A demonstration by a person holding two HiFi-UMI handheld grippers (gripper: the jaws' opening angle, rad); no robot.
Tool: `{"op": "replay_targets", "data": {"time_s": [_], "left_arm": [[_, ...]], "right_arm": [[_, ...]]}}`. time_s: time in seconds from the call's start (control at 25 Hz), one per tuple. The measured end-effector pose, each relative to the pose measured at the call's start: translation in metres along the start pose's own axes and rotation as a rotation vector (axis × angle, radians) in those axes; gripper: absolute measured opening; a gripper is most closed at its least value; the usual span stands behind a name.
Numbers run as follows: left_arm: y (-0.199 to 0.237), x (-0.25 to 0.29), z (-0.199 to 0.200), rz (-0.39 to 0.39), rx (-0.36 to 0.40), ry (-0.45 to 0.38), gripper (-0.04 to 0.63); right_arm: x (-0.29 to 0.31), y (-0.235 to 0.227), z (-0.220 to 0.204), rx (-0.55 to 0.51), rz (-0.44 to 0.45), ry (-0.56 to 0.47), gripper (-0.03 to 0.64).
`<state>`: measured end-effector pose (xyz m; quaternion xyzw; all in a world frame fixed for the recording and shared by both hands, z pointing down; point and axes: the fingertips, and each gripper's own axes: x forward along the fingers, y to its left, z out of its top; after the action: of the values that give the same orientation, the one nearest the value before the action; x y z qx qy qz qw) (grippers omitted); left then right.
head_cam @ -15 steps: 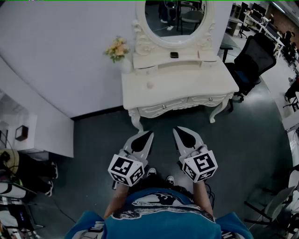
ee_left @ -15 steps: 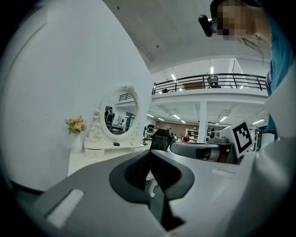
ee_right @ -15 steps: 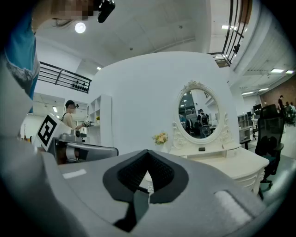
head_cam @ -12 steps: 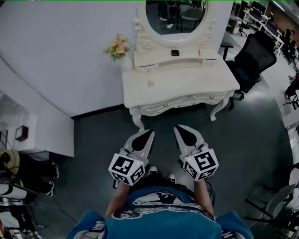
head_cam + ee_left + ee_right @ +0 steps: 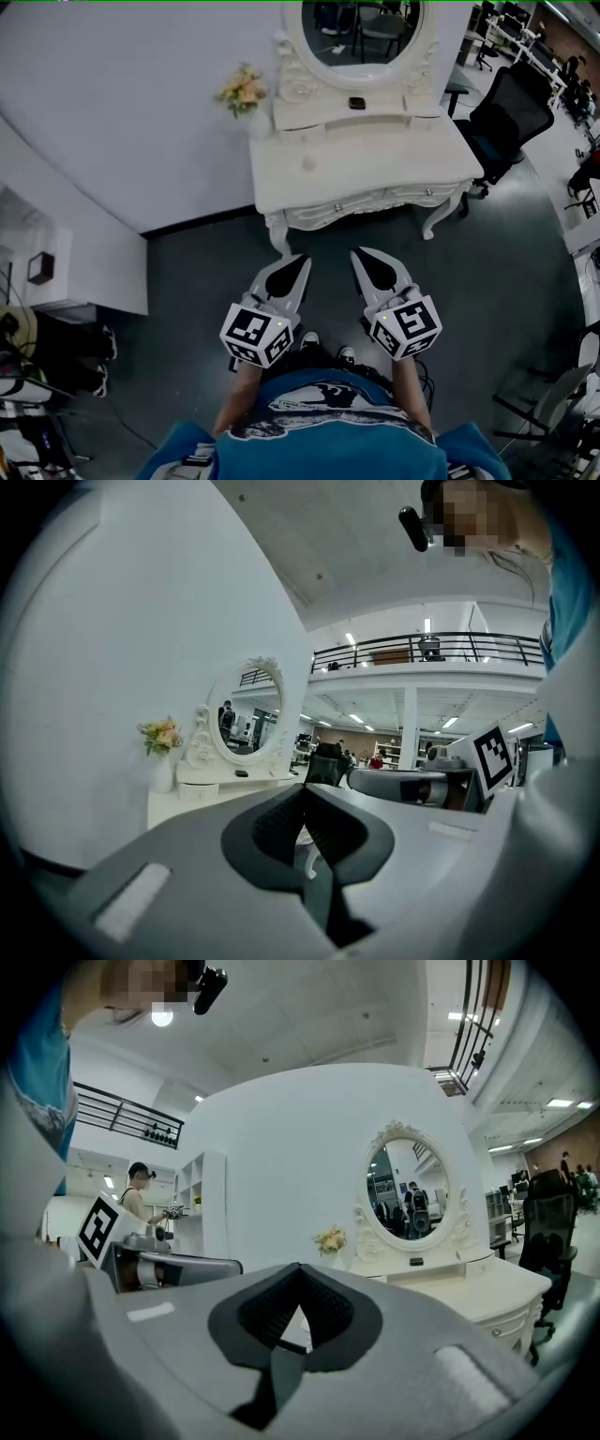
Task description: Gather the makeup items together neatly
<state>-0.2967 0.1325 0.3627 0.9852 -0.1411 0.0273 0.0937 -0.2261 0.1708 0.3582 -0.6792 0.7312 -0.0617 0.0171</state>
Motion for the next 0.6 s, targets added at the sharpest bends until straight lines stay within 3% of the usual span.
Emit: {"op": "replay_targets", "data": {"time_s": [0.6], "left_arm": [[0.028, -0.006, -0.012, -0.069, 0.01, 0.057, 0.014]], "right_arm": [[0.023, 0.016, -0.032, 0.013, -0.064, 0.073, 0.005]]}}
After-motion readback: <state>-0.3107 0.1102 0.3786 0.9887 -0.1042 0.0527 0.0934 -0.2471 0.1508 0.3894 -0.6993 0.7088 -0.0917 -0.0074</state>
